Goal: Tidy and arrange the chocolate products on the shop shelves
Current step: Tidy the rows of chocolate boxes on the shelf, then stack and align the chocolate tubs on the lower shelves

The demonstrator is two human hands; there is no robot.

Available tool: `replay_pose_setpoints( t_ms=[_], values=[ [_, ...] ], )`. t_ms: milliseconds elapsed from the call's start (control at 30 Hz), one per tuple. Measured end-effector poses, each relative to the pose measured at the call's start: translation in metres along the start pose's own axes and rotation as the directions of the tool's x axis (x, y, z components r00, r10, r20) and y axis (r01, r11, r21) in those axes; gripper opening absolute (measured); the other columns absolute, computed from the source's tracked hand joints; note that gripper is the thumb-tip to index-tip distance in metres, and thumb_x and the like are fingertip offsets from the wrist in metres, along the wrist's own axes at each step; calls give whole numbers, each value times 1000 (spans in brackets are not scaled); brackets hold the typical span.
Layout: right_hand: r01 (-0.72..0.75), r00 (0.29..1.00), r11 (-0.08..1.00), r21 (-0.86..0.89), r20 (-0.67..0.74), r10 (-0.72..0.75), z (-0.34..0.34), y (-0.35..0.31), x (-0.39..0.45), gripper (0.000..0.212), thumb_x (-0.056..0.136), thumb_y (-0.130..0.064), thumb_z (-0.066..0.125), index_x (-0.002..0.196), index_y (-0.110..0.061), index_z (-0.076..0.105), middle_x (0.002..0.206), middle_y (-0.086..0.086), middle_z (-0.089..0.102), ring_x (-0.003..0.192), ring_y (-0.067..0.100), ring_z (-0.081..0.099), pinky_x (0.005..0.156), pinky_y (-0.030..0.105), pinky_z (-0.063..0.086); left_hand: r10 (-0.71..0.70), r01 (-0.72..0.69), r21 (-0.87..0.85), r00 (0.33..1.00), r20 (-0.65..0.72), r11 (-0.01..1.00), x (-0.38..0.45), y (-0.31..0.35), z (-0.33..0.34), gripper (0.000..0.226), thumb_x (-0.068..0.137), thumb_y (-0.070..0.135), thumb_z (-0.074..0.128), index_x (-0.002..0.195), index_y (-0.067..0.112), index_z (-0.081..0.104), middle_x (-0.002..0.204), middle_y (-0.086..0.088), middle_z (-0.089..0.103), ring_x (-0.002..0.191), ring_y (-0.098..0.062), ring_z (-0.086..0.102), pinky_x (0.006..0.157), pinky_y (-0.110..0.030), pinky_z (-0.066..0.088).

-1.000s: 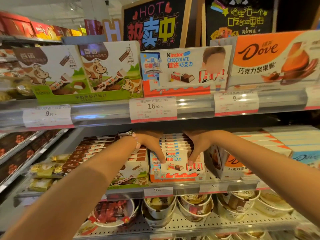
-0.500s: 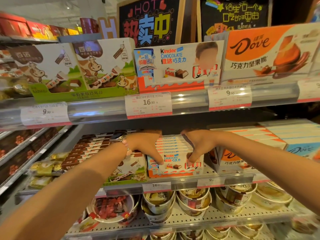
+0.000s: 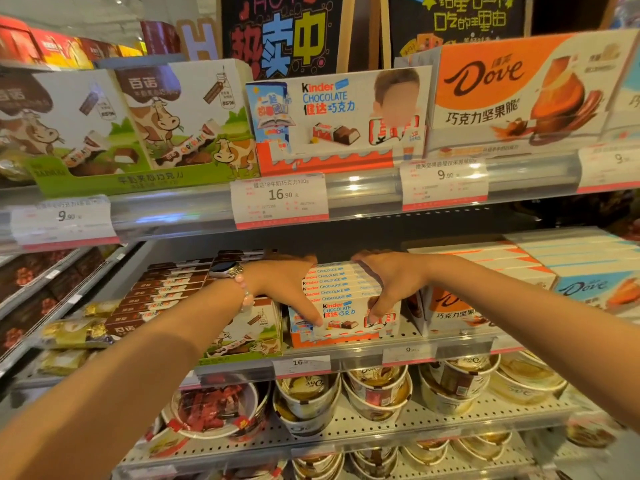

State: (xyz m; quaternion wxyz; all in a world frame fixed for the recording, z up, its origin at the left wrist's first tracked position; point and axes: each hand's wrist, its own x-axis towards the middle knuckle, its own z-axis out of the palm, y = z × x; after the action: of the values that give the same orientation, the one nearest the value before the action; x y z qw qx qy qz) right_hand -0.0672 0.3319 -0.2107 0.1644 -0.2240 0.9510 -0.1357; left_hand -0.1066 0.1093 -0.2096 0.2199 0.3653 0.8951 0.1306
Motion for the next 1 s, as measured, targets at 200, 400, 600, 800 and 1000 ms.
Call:
replay_pose_setpoints(
  t_ms=[200,400,600,800,1000],
  values=[
    [14,1000,1000,-25,-6,-14,1,2,2,89,66,-35,82,136,-21,30,131,-2,48,119,16,49,102,38,44,-16,16,30,1000,8,999,2,1,0,59,66,34,82,107,23,41,104,12,63,95,-5,64,77,-22,55],
    [21,999,998,-67,-25,-23,3,4,3,88,62,-43,82,132,-23,32,126,-5,49,115,15,50,98,36,45,-48,51,86,998,-40,995,-1,5,1,60,65,32,82,107,21,41,103,8,60,96,-6,60,78,-24,54],
    [15,999,997,-81,-30,-18,3,6,5,95,62,-45,81,137,-20,29,130,-2,47,120,18,46,101,38,43,-89,97,106,993,-76,990,-7,17,2,60,64,29,83,110,18,46,104,6,60,96,-9,59,77,-21,52],
    [80,996,988,-129,-28,-85,1,3,-4,94,67,-62,71,143,-29,26,150,1,32,137,25,28,110,36,26,-118,207,259,940,-320,943,-33,35,9,88,60,46,81,134,19,40,128,1,50,113,-18,50,98,-39,44],
    [17,983,989,-148,-176,-43,13,-25,-20,115,58,-80,38,149,-16,12,155,4,23,138,25,30,111,43,31,-42,193,154,745,-666,969,-96,41,42,59,78,39,67,131,21,48,133,1,50,122,-18,44,101,-32,34]
  ],
)
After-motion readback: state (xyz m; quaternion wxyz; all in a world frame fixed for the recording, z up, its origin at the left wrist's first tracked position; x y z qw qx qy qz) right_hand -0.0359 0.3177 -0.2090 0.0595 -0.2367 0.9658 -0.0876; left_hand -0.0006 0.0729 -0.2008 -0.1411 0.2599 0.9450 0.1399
